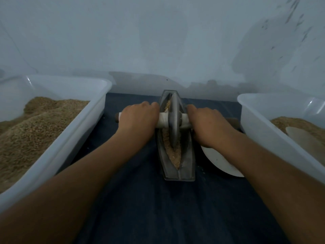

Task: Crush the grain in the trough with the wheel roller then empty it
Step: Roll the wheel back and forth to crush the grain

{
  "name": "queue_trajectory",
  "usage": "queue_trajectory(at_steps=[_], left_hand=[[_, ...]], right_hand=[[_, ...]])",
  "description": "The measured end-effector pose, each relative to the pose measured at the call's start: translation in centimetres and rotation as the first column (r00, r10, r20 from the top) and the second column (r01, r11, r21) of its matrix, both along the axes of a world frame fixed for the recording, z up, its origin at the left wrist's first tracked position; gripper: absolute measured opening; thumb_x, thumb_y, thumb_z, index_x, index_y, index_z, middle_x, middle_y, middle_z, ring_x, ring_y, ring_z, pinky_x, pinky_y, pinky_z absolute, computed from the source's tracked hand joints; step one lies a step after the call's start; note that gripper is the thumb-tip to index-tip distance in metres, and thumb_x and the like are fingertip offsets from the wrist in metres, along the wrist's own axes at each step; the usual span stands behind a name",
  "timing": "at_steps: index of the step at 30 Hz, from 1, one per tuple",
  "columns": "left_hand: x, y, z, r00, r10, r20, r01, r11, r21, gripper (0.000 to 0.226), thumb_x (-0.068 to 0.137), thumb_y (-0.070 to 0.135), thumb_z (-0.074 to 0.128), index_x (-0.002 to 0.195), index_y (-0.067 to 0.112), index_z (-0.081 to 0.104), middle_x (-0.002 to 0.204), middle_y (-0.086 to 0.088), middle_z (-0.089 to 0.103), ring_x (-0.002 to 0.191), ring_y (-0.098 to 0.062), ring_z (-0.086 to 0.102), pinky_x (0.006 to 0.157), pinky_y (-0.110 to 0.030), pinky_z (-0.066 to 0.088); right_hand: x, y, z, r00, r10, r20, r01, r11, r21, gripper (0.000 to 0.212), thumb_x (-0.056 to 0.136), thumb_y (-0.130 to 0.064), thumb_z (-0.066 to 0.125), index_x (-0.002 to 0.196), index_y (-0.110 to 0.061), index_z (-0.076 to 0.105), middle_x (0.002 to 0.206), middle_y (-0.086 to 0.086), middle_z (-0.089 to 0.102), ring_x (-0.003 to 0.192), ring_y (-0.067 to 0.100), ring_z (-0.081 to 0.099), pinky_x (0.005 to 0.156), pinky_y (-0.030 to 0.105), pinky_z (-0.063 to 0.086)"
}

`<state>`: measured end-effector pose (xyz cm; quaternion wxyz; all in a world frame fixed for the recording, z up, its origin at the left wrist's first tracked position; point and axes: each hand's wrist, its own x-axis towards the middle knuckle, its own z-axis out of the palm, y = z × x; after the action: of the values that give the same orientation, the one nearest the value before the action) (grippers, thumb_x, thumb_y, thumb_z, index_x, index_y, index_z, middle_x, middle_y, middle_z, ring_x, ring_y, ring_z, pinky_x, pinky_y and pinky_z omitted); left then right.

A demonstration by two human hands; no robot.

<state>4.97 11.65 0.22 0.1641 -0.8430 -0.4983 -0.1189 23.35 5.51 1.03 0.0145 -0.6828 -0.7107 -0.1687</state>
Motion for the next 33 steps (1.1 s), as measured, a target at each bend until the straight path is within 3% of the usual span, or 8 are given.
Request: queue_trajectory(at_steps=[4,7,10,15,18,23,28,33], left_hand=[[0.9,2.1,0.0,0.999,0.031,0.033,-0.03,0.999,-0.025,0.022,0.087,0.015,0.066,0.097,0.017,0.047,0.1,-0.006,0.06,0.079,-0.023,0.052,0.064,-0.037,0.035],[1.4,3.4,0.1,0.998,0.054,0.027,-0.053,0.998,-0.027,0.022,0.087,0.015,0.066,0.105,0.016,0.054,0.102,-0.006,0.062,0.087,-0.026,0.058,0.064,-0.037,0.035],[2.1,4.5,0.3,0.998,0.064,0.017,-0.064,0.998,-0.027,0.023,0.088,0.014,0.064,0.11,0.017,0.058,0.104,-0.007,0.064,0.094,-0.028,0.061,0.066,-0.036,0.036],[2.2,4.6,0.5,0.999,0.033,0.008,-0.033,0.999,0.009,0.02,0.089,0.015,0.063,0.109,0.016,0.058,0.104,-0.006,0.064,0.092,-0.028,0.062,0.066,-0.036,0.037],[1.7,3.8,0.2,1.0,0.006,0.021,-0.006,0.999,0.036,0.025,0.087,0.017,0.067,0.108,0.016,0.053,0.104,-0.007,0.063,0.09,-0.029,0.062,0.066,-0.036,0.037],[1.1,1.9,-0.2,1.0,-0.012,-0.012,0.013,0.994,0.104,0.032,0.084,0.023,0.07,0.105,0.017,0.048,0.101,-0.004,0.061,0.086,-0.025,0.063,0.066,-0.034,0.033],[0.5,0.2,0.1,1.0,-0.026,-0.014,0.027,0.995,0.099,0.032,0.085,0.025,0.068,0.104,0.019,0.043,0.103,-0.003,0.059,0.09,-0.024,0.061,0.071,-0.033,0.034],[-0.3,-1.9,0.0,0.995,-0.053,-0.083,0.065,0.987,0.147,0.031,0.086,0.025,0.063,0.099,0.021,0.035,0.102,-0.002,0.054,0.09,-0.022,0.06,0.07,-0.031,0.033]], right_hand=[[1.1,3.4,0.2,1.0,-0.006,-0.017,0.005,0.998,-0.058,0.056,0.085,-0.018,0.068,0.134,-0.012,0.043,0.113,0.014,0.063,0.099,0.035,0.061,0.07,0.035,0.039],[1.7,5.7,0.7,0.999,0.005,-0.04,-0.009,0.996,-0.088,0.053,0.081,-0.019,0.07,0.13,-0.014,0.049,0.117,0.015,0.063,0.105,0.036,0.061,0.076,0.037,0.046],[2.2,7.2,0.9,0.999,-0.004,-0.034,0.001,0.995,-0.1,0.047,0.083,-0.021,0.07,0.126,-0.017,0.053,0.115,0.014,0.063,0.104,0.034,0.06,0.072,0.033,0.041],[2.4,7.4,0.9,0.998,-0.013,-0.056,0.007,0.994,-0.109,0.045,0.084,-0.02,0.069,0.126,-0.019,0.054,0.118,0.011,0.064,0.107,0.032,0.061,0.075,0.032,0.043],[2.0,6.4,0.7,0.998,-0.007,-0.059,0.002,0.997,-0.08,0.053,0.085,-0.019,0.069,0.133,-0.015,0.047,0.121,0.014,0.062,0.109,0.034,0.06,0.081,0.036,0.047],[1.4,3.9,0.2,0.999,-0.04,-0.033,0.038,0.997,-0.062,0.088,0.086,-0.018,0.069,0.155,-0.011,0.014,0.124,0.016,0.061,0.109,0.036,0.059,0.079,0.038,0.043],[0.3,1.3,-0.6,0.999,-0.042,-0.032,0.042,0.999,-0.002,0.092,0.089,-0.016,0.064,0.157,-0.007,0.002,0.119,0.013,0.062,0.104,0.034,0.062,0.076,0.039,0.04],[-0.1,-1.5,-0.8,0.996,-0.009,-0.087,0.011,1.0,0.027,0.08,0.091,-0.018,0.062,0.153,-0.007,0.013,0.124,0.014,0.06,0.107,0.034,0.06,0.081,0.043,0.044]])
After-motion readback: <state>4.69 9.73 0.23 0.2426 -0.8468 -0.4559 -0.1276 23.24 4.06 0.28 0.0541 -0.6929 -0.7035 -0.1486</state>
